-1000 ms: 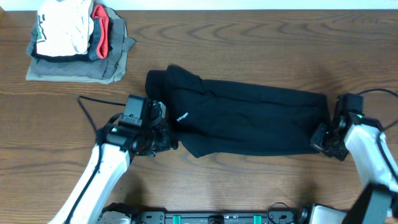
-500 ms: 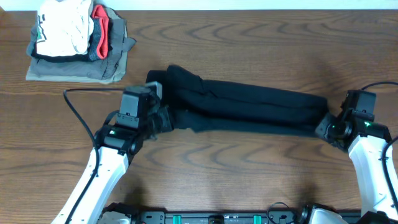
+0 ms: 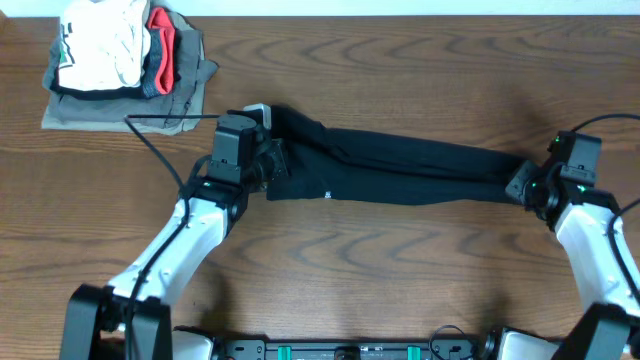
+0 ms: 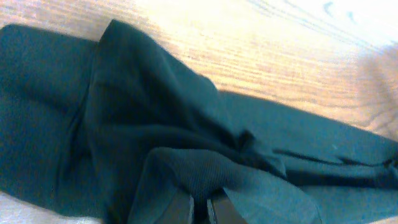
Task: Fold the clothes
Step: 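Fold the shirt lengthwise again, pulling both ends apart to stretch it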
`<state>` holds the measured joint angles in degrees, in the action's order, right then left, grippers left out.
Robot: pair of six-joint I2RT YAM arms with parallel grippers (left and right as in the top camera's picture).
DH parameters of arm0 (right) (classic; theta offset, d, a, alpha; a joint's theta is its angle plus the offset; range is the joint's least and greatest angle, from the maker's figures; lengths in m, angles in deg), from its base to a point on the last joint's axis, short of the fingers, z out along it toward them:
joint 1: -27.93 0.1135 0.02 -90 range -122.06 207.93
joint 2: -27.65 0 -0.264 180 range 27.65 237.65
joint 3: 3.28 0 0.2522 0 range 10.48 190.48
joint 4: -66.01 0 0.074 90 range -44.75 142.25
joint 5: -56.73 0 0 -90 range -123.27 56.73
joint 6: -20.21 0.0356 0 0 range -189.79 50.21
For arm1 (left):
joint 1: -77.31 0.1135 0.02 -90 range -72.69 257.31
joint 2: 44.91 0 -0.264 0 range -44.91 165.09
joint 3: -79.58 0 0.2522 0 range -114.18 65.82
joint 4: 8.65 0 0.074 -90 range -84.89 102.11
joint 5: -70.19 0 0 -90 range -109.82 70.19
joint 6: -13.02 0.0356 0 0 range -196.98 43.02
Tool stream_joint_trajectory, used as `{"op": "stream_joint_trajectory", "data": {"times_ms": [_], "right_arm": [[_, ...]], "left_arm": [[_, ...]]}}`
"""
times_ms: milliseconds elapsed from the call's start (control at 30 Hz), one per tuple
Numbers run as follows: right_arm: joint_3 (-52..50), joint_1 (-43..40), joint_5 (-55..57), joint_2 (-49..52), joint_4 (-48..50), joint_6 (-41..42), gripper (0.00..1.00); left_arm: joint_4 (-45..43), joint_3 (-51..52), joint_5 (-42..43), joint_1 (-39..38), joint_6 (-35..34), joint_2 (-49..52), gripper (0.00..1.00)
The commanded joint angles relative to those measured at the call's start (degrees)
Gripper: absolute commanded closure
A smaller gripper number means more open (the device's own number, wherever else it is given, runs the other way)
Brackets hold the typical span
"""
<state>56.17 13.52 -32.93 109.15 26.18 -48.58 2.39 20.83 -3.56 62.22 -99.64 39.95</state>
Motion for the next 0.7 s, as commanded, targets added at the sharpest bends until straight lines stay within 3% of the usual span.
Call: {"op": "stream_joint_trajectory", "data": {"times_ms": [0, 267, 333, 400, 433, 467, 533, 667], "right_arm": [[0.7, 0.6, -0.7, 3.1, 2.3, -0.7, 0.93], [0.7, 0.7, -1.9, 9.8, 9.8, -0.7, 0.92], [0.7, 0.7, -1.9, 10.8, 11.6, -0.7, 0.83], [0.7, 0.7, -1.9, 11.1, 13.1, -0.7, 0.48], [0.7, 0.7, -1.9, 11.1, 13.5, -0.7, 0.36], [0.8, 0.7, -1.9, 11.1, 13.8, -0.7, 0.27], [0.8, 0.7, -2.1, 11.1, 14.0, -0.7, 0.22], [0.8, 0.7, -4.0, 10.7, 13.4, -0.7, 0.21]], "left_arm": [[-3.3, -0.7, -1.2, 0.3, 2.1, 1.4, 0.94], [-7.2, -0.7, -8.7, 0.3, 2.5, 2.8, 0.94], [-7.8, -0.7, -9.1, 0.3, 2.5, 3.5, 0.9], [-8.6, -0.7, -9.1, 0.3, 2.5, 4.5, 0.61], [-8.8, -0.7, -9.1, 0.3, 2.5, 4.8, 0.38], [-8.8, -0.7, -9.1, 0.3, 2.5, 5.2, 0.21], [-8.8, -0.7, -9.1, 0.3, 2.5, 5.6, 0.0], [-8.8, -0.7, -9.1, 0.3, 2.5, 5.7, 0.02]]}}
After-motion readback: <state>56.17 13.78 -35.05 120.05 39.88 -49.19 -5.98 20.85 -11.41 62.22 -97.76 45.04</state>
